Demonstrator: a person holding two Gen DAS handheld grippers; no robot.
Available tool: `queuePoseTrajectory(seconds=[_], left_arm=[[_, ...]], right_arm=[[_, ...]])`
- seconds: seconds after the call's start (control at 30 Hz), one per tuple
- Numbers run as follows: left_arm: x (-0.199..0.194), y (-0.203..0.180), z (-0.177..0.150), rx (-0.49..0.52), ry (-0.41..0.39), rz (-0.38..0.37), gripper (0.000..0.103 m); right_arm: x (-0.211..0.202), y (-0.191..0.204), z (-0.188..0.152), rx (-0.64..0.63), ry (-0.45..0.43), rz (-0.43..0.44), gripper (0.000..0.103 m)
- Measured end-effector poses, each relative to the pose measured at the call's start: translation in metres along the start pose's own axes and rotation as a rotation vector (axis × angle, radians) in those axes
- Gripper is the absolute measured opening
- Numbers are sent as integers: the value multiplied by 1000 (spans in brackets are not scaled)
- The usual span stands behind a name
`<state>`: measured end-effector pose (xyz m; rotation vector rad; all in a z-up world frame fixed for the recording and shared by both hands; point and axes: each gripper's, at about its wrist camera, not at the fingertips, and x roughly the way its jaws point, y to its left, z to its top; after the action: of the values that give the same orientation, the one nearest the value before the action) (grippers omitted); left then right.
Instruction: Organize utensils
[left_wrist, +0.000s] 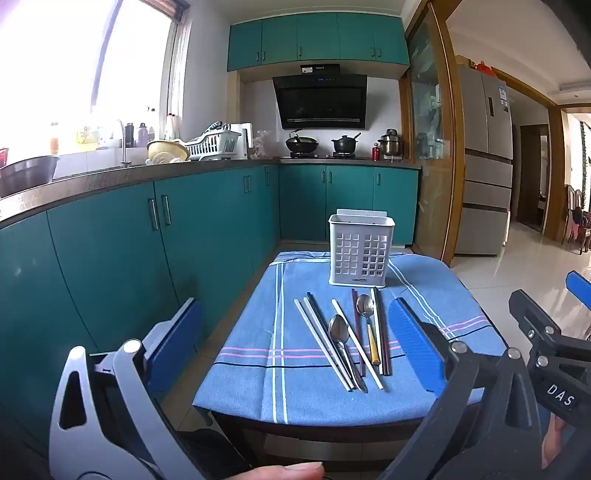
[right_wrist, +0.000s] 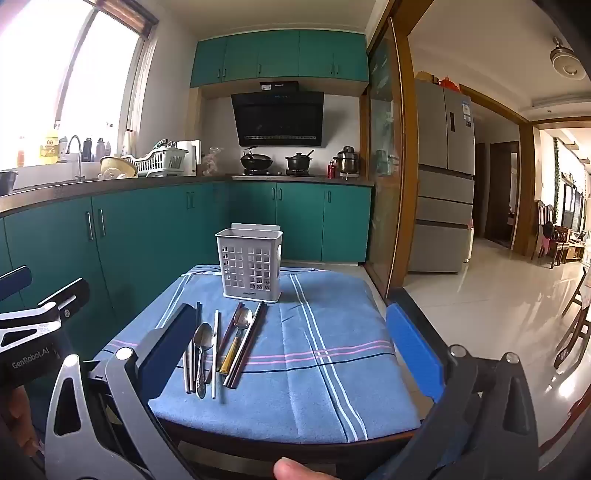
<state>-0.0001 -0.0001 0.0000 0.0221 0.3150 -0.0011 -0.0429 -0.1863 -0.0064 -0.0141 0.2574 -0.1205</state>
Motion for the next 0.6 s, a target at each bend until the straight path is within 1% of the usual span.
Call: queuePoseTrajectory(seconds=[0.6], left_arm=[[-3,2,-2,2,0,3,99]], right_arm=[[-4,-3,1,5,2,2,100]])
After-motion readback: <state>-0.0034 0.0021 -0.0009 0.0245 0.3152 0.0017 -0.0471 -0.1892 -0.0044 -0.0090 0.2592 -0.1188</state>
